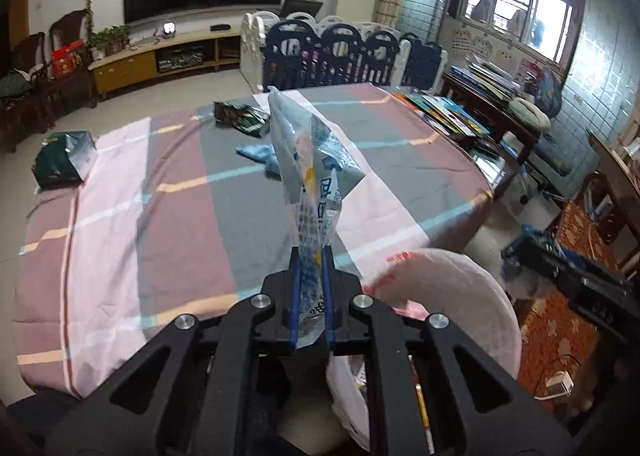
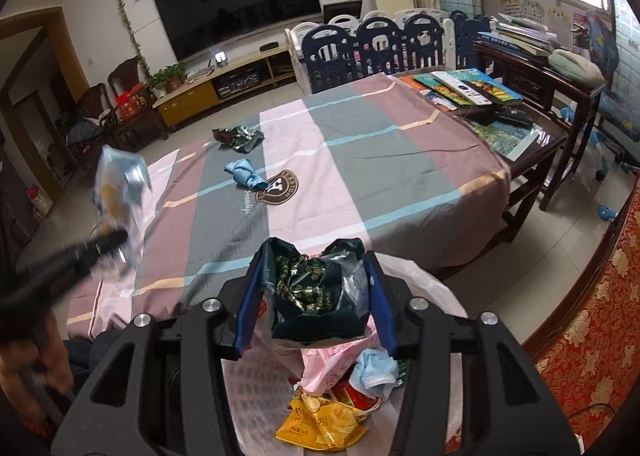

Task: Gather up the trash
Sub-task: 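Carry the wrapper and green snack bag to the wastebasket and release both, then move the right tool to the blue cloth and grasp it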

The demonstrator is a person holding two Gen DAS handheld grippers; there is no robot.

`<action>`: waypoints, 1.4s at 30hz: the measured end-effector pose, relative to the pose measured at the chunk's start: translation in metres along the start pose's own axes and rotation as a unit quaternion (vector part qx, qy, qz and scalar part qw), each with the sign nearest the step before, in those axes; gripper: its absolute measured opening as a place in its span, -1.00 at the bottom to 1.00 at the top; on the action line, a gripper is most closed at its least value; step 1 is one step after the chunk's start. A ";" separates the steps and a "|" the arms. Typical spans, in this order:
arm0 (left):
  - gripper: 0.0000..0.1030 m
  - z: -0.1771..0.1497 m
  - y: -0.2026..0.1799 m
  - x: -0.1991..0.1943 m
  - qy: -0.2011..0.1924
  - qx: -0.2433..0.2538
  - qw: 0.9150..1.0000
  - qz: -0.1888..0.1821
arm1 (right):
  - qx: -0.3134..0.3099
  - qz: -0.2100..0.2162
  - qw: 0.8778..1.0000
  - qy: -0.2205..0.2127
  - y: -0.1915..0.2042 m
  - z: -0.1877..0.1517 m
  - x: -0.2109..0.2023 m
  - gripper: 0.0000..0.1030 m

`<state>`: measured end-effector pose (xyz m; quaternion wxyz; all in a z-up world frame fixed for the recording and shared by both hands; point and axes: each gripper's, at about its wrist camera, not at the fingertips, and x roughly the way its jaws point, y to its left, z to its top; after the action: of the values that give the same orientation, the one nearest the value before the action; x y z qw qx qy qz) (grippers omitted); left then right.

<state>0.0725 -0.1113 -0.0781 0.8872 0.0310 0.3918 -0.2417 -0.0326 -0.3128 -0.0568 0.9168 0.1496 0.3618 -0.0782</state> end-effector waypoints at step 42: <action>0.72 -0.018 0.000 0.015 0.009 -0.012 1.000 -0.025 | 0.102 -0.051 0.992 0.048 -0.026 -0.013 0.008 0.54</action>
<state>0.0687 -0.1132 -0.1008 0.8774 0.0130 0.4035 -0.2592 -0.0416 -0.3338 -0.0771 0.8731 0.2273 0.4029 -0.1542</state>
